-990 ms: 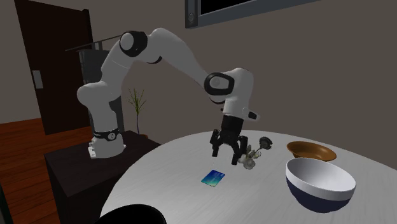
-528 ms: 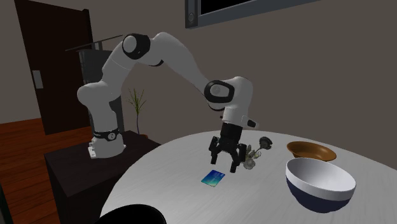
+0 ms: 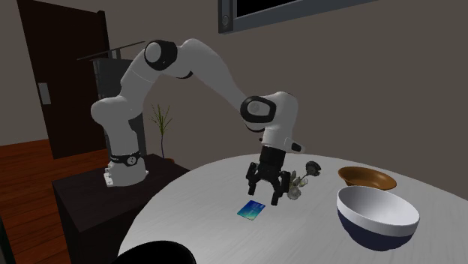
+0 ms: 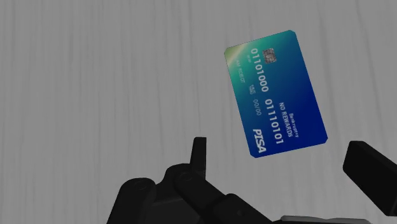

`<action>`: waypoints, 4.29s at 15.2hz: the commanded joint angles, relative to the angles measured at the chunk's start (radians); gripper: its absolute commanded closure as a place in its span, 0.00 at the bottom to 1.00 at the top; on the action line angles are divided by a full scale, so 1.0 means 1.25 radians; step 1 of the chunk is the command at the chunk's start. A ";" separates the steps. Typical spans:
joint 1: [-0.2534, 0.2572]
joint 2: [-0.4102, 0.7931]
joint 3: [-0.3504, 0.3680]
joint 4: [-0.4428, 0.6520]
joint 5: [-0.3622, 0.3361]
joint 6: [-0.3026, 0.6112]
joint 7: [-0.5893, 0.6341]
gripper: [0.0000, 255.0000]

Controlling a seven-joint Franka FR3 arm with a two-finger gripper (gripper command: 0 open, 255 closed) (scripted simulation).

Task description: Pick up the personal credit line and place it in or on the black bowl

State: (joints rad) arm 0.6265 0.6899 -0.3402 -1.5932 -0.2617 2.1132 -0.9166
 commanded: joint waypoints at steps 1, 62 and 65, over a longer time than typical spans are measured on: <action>0.000 0.000 0.000 0.000 0.000 0.000 0.000 1.00; -0.239 -0.205 0.091 -0.083 0.156 -0.012 -0.464 1.00; -0.238 -0.218 0.090 -0.070 0.154 -0.039 -0.466 1.00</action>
State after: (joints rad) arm 0.3290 0.4246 -0.2270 -1.6843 -0.0675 2.0769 -1.4981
